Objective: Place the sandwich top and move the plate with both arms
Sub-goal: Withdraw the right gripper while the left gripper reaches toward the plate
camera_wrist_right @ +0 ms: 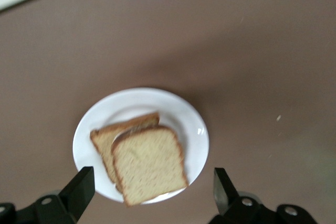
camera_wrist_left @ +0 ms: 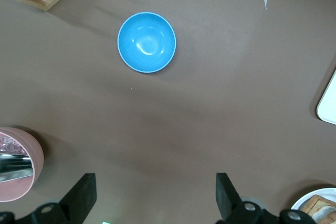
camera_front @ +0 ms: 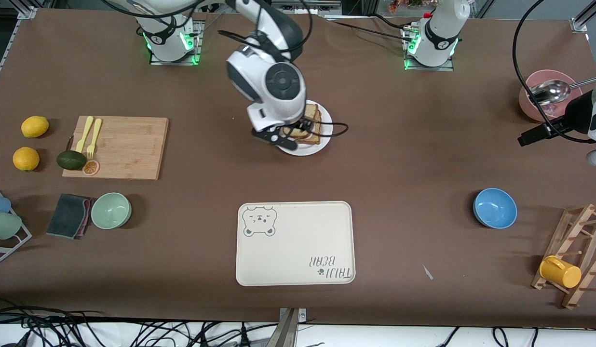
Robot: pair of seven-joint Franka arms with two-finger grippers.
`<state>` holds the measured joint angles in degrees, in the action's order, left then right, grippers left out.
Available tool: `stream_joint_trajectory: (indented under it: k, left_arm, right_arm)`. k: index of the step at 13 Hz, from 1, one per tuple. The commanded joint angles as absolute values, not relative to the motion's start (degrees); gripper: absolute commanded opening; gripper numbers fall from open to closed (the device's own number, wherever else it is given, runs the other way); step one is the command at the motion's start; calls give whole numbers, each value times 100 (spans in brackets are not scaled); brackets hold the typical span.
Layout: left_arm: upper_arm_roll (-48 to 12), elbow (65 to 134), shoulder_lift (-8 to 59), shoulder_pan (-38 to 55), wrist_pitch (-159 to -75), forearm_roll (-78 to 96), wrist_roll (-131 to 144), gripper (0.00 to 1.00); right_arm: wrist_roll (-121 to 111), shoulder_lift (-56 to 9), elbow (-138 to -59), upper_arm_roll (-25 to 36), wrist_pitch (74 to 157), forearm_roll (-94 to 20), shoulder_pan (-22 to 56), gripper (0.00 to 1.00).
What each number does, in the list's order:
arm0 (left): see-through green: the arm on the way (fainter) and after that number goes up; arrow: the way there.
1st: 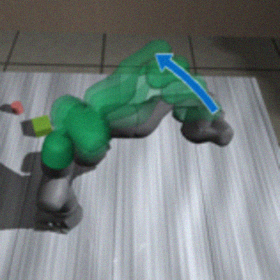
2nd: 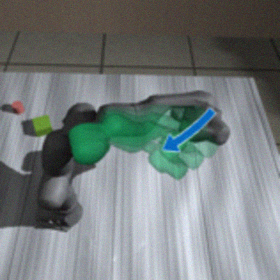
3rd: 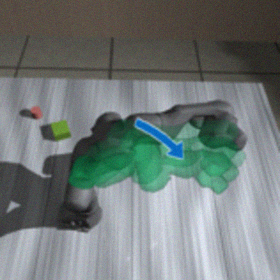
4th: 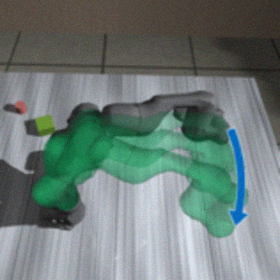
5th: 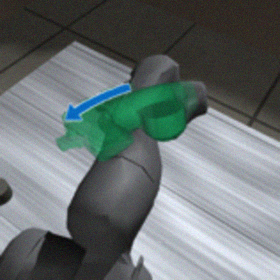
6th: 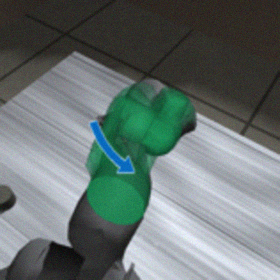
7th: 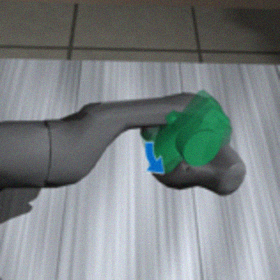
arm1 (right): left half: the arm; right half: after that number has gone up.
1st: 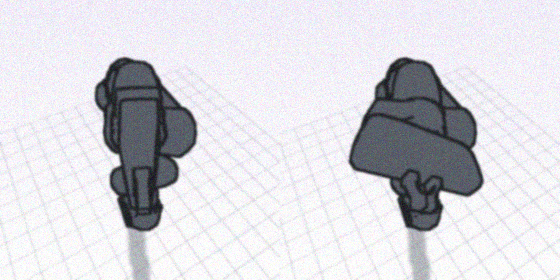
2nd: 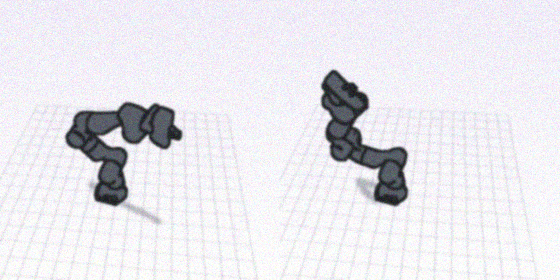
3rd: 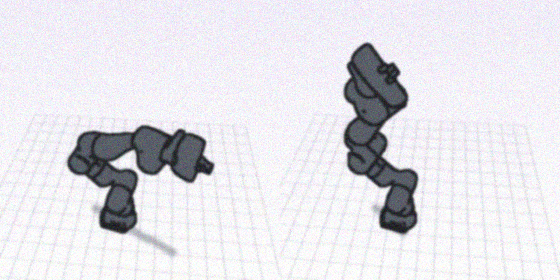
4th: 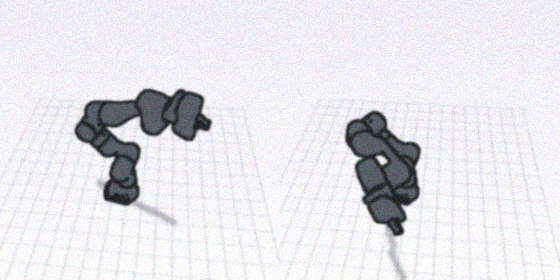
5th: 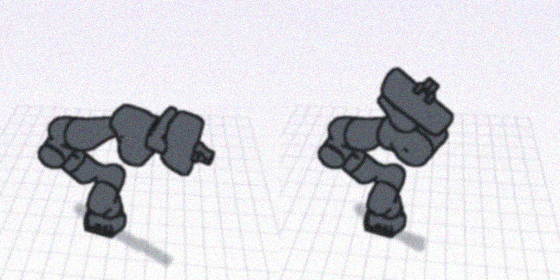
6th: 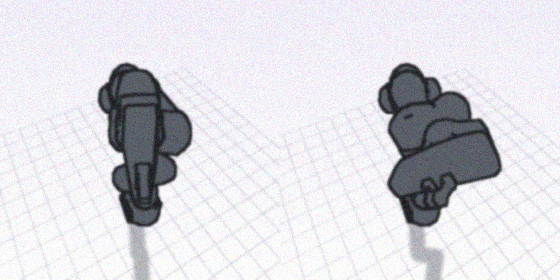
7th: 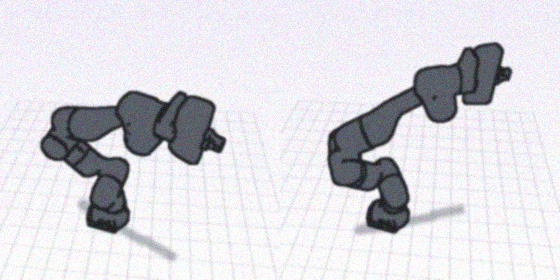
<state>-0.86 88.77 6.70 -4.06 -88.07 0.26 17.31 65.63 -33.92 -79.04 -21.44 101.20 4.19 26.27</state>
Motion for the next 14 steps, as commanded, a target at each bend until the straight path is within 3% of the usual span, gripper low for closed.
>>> stream_joint_trajectory:
  k: [1, 7, 14]
  left_arm:
    - [-88, 8789, 694, -378, -8728, 123, 1767, 100]
    - [-149, 8842, 879, -290, -8736, 622, 1749, 100]
    - [-343, 8833, 1379, -98, -8947, 1362, 1749, 100]
  right_arm:
    - [5567, -3121, -8077, -1682, 10063, 474, 2347, 100]
    - [1844, -2340, -8418, 199, 9774, 440, 2347, 99]
    - [905, -987, -9631, 1501, 9782, 36, 2355, 99]
